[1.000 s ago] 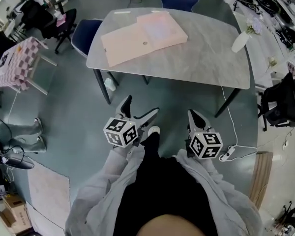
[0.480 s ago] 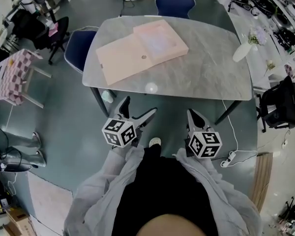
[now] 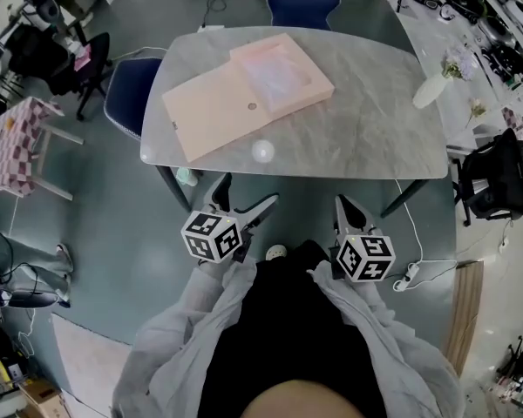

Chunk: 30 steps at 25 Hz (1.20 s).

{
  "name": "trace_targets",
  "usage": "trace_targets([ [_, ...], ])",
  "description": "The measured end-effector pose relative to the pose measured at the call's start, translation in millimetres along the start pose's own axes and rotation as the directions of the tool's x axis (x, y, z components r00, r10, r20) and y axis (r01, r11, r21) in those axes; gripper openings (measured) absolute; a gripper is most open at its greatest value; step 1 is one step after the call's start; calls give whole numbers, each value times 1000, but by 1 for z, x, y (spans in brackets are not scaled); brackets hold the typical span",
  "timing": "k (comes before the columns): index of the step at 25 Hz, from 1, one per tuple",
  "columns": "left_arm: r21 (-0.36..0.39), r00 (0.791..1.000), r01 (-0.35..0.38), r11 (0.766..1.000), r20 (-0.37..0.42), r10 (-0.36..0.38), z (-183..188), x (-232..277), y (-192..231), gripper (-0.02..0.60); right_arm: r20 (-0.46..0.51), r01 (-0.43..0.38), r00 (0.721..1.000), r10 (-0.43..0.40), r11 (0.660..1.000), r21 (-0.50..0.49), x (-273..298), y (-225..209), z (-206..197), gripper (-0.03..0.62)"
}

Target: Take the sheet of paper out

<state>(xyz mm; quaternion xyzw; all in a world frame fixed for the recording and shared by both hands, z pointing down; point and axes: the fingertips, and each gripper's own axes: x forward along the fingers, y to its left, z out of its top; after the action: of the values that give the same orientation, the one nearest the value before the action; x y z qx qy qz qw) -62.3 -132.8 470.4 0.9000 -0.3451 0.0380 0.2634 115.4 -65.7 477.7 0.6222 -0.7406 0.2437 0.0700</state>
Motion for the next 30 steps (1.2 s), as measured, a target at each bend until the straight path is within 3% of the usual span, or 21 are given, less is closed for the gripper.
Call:
trace_targets([
  [7,-48,1000,-12,999,1,12,2,10,14,571,-39,-6,999,5,1000,-13,16,-3,5,9],
  [15,-62,998,-56,997,23,58,22,40,48,571,-51,-61,997,58,997,-47,72,-9,32,9],
  [30,-78,996,-85,993,20,87,77,138,102,565,-58,-90,995,86,994,-57,170,-57,101,9],
])
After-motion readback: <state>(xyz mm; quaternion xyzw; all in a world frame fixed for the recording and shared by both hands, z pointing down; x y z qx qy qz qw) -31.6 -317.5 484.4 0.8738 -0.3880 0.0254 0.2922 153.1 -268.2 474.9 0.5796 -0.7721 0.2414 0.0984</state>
